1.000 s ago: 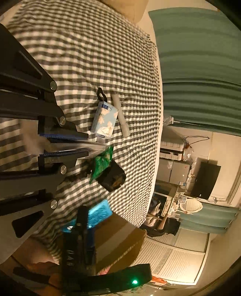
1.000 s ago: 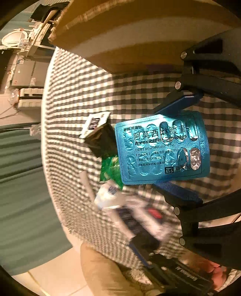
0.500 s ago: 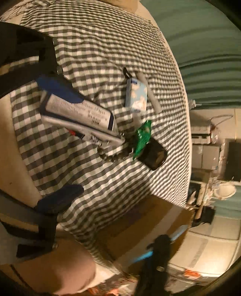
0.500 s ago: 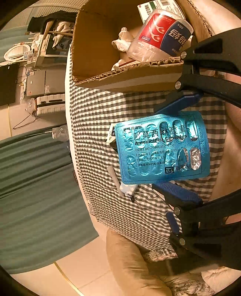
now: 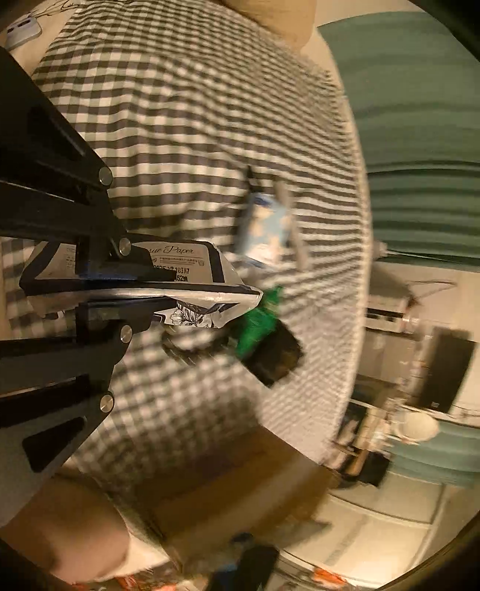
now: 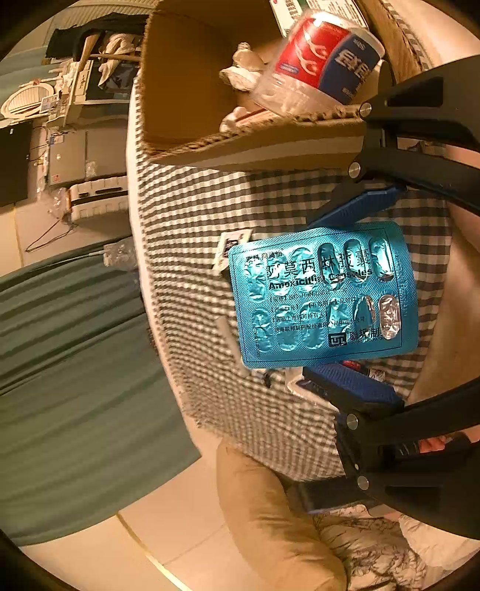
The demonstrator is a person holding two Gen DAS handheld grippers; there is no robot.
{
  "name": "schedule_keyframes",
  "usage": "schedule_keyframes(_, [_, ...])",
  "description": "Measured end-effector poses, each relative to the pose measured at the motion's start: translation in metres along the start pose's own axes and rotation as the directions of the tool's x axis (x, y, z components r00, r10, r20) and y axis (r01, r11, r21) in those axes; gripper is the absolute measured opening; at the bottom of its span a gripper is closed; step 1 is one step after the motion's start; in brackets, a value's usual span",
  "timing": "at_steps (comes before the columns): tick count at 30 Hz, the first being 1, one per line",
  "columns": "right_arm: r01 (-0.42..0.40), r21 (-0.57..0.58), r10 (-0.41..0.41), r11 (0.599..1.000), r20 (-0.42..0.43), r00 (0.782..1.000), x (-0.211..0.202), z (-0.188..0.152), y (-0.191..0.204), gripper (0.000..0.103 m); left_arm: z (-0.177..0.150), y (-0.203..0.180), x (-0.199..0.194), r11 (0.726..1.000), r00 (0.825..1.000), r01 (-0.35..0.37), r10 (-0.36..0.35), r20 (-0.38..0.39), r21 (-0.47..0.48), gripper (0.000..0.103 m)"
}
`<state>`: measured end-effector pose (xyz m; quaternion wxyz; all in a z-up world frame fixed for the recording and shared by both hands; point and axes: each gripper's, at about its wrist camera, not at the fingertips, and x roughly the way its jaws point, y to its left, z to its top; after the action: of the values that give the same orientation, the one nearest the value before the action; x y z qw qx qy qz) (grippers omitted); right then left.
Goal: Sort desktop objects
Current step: 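Carry the white packet and blister pack into the cardboard box and open both tools, then move both tools back over the remaining items on the bed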
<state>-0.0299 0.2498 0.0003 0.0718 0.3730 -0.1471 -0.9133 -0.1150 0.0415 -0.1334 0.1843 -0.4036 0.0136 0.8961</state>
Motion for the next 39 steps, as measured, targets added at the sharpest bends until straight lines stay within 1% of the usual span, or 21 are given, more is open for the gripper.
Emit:
schedule_keyframes(5, [0.014,0.013,-0.015,1.000,0.094,0.995,-0.045,0.018,-0.010,0.072,0.023,-0.029,-0.047,0.994,0.989,0.108,-0.107,0.105,0.003,0.007])
schedule_keyframes(8, [0.066,0.045,-0.071,0.997,0.143,0.987,-0.075,0.032,-0.032,0.072,0.057,-0.070,-0.077,0.975,0.960,0.215,-0.222,0.172,0.059,0.007])
schedule_keyframes(10, [0.123,0.069,-0.132,0.990,0.162,0.978,-0.091,0.040,-0.054,0.072,0.076,-0.095,-0.088,0.957,0.939,0.273,-0.287,0.187,0.098,0.007])
schedule_keyframes(11, [0.147,0.084,-0.160,0.986,0.167,0.973,-0.096,0.044,-0.064,0.072,0.087,-0.113,-0.093,0.940,0.921,0.322,-0.338,0.193,0.109,0.007])
schedule_keyframes(12, [0.166,0.099,-0.180,0.981,0.166,0.970,-0.100,0.047,-0.075,0.072,0.093,-0.125,-0.096,0.926,0.906,0.361,-0.377,0.195,0.111,0.007])
schedule_keyframes(13, [0.180,0.116,-0.198,0.977,0.162,0.967,-0.103,0.049,-0.086,0.072,0.104,-0.141,-0.095,0.900,0.881,0.422,-0.435,0.186,0.106,0.007])
schedule_keyframes(14, [0.193,0.133,-0.212,0.972,0.151,0.966,-0.104,0.051,-0.098,0.072,0.110,-0.150,-0.092,0.888,0.870,0.450,-0.460,0.179,0.097,0.007])
schedule_keyframes(15, [0.212,0.148,-0.233,0.966,0.143,0.962,-0.105,0.052,-0.110,0.072,0.117,-0.164,-0.085,0.879,0.863,0.468,-0.477,0.165,0.089,0.007])
schedule_keyframes(18, [0.264,0.178,-0.287,0.948,0.118,0.951,-0.104,0.055,-0.138,0.073,0.129,-0.201,-0.060,0.872,0.865,0.481,-0.489,0.115,0.089,0.007])
schedule_keyframes(21, [0.297,0.202,-0.319,0.933,0.090,0.943,-0.100,0.057,-0.162,0.073,0.133,-0.223,-0.035,0.853,0.850,0.519,-0.521,0.072,0.054,0.007])
schedule_keyframes(23, [0.338,0.211,-0.359,0.917,0.071,0.931,-0.096,0.059,-0.174,0.084,0.133,-0.231,-0.021,0.862,0.861,0.505,-0.506,0.047,0.039,0.009])
schedule_keyframes(24, [0.345,0.213,-0.367,0.914,0.070,0.928,-0.096,0.058,-0.178,0.085,0.133,-0.234,-0.016,0.869,0.868,0.493,-0.495,0.033,0.041,0.012])
schedule_keyframes(26, [0.350,0.224,-0.374,0.910,0.076,0.924,-0.097,0.056,-0.183,0.085,0.132,-0.232,-0.004,0.893,0.893,0.449,-0.449,-0.001,0.042,0.039])
schedule_keyframes(27, [0.347,0.234,-0.374,0.908,0.083,0.924,-0.097,0.055,-0.185,0.085,0.133,-0.229,-0.001,0.903,0.903,0.429,-0.429,-0.003,0.033,0.069])
schedule_keyframes(28, [0.341,0.240,-0.371,0.909,0.090,0.924,-0.097,0.053,-0.186,0.085,0.132,-0.224,-0.001,0.908,0.908,0.419,-0.419,0.010,0.019,0.089])
schedule_keyframes(30, [0.336,0.255,-0.368,0.907,0.091,0.925,-0.096,0.050,-0.188,0.085,0.134,-0.210,-0.004,0.908,0.907,0.419,-0.417,0.052,-0.025,0.095])
schedule_keyframes(33, [0.334,0.255,-0.367,0.907,0.093,0.926,-0.097,0.045,-0.184,0.085,0.141,-0.193,-0.013,0.907,0.908,0.418,-0.415,0.060,-0.056,0.095])
schedule_keyframes(35, [0.325,0.256,-0.359,0.910,0.099,0.928,-0.100,0.042,-0.178,0.085,0.142,-0.177,-0.024,0.929,0.927,0.368,-0.365,0.086,-0.033,0.096])
schedule_keyframes(36, [0.319,0.253,-0.354,0.913,0.104,0.929,-0.102,0.041,-0.174,0.085,0.141,-0.170,-0.028,0.941,0.937,0.338,-0.334,0.098,-0.021,0.101])
schedule_keyframes(38, [0.303,0.225,-0.334,0.926,0.117,0.935,-0.105,0.041,-0.159,0.085,0.137,-0.150,-0.037,0.967,0.960,0.255,-0.253,0.122,0.007,0.103])
schedule_keyframes(39, [0.304,0.208,-0.333,0.930,0.124,0.935,-0.105,0.042,-0.152,0.085,0.133,-0.133,-0.041,0.981,0.972,0.191,-0.192,0.135,0.022,0.103])
